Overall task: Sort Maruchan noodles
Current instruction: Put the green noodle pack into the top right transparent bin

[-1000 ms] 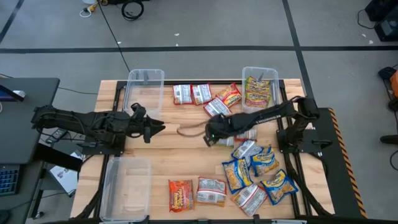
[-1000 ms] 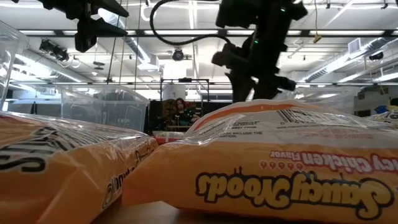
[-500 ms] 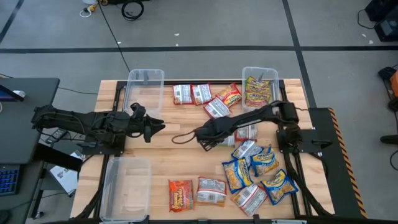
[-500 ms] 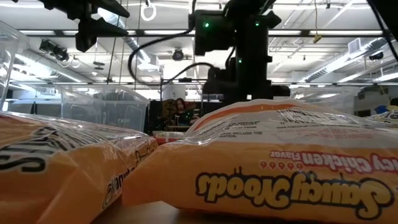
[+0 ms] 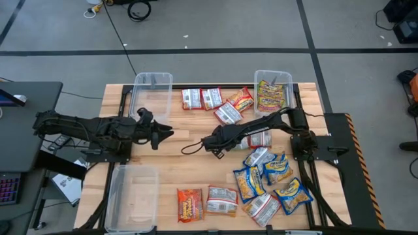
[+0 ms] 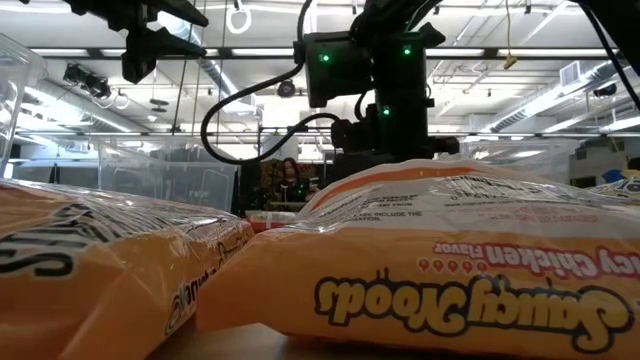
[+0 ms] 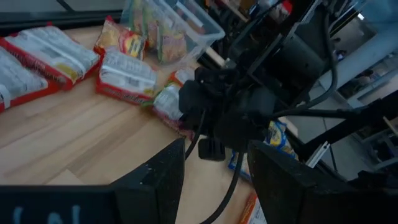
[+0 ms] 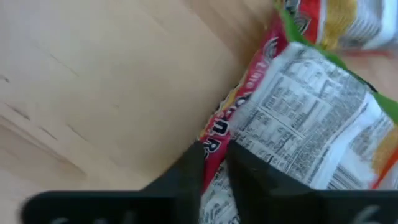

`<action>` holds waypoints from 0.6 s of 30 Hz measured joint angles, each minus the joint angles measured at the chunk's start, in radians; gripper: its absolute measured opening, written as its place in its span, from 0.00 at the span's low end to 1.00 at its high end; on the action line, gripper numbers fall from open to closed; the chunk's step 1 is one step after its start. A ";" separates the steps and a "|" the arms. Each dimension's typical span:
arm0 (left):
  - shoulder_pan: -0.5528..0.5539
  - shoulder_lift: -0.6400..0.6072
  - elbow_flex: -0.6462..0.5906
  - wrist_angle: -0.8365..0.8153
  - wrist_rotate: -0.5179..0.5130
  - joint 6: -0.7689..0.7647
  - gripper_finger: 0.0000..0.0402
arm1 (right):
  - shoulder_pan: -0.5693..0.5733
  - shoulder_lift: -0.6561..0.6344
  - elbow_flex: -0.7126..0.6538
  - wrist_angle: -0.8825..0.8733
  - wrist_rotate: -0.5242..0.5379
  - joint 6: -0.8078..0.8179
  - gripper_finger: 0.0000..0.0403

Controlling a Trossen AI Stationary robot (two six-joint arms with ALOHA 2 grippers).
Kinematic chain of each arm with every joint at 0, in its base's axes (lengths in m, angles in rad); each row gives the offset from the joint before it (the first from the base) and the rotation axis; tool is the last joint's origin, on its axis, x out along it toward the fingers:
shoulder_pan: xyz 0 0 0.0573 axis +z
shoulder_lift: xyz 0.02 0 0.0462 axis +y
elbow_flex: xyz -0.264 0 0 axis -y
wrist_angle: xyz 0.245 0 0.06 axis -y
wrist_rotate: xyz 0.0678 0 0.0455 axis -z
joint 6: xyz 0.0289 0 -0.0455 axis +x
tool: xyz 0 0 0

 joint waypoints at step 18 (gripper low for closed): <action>0.000 0.000 0.000 0.064 0.090 0.188 0.45 | -0.007 -0.402 0.045 0.062 -0.066 -0.447 0.01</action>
